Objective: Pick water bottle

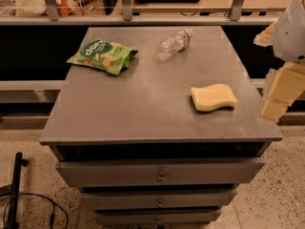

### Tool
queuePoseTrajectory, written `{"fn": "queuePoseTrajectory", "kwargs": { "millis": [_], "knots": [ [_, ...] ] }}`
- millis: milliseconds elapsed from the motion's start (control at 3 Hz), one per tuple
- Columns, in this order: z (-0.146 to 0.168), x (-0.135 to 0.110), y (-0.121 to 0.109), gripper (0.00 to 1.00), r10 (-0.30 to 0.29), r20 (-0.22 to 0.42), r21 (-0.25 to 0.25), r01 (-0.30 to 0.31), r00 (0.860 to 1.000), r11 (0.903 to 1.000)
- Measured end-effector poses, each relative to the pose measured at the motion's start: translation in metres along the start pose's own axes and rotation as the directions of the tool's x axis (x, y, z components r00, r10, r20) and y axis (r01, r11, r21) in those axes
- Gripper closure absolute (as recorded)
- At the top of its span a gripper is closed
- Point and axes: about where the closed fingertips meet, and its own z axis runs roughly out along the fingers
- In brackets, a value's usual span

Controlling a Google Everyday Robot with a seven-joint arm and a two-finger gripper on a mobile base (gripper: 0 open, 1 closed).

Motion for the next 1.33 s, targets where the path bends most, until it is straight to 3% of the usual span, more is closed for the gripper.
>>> {"fn": "queuePoseTrajectory", "kwargs": {
  "millis": [333,667,1000,1333],
  "knots": [
    [0.0,0.0,0.0,0.0,0.0,0.0,0.0,0.0,1.0,1.0],
    [0.004,-0.002,-0.005,0.0,0.041,0.006,0.01,-0.041,0.999,0.9991],
    [0.022,-0.005,-0.022,0.0,0.133,0.078,0.017,-0.135,0.988,0.9907],
    [0.038,-0.016,-0.044,0.0,0.212,0.194,0.053,-0.226,0.958,0.9728]
  ]
}}
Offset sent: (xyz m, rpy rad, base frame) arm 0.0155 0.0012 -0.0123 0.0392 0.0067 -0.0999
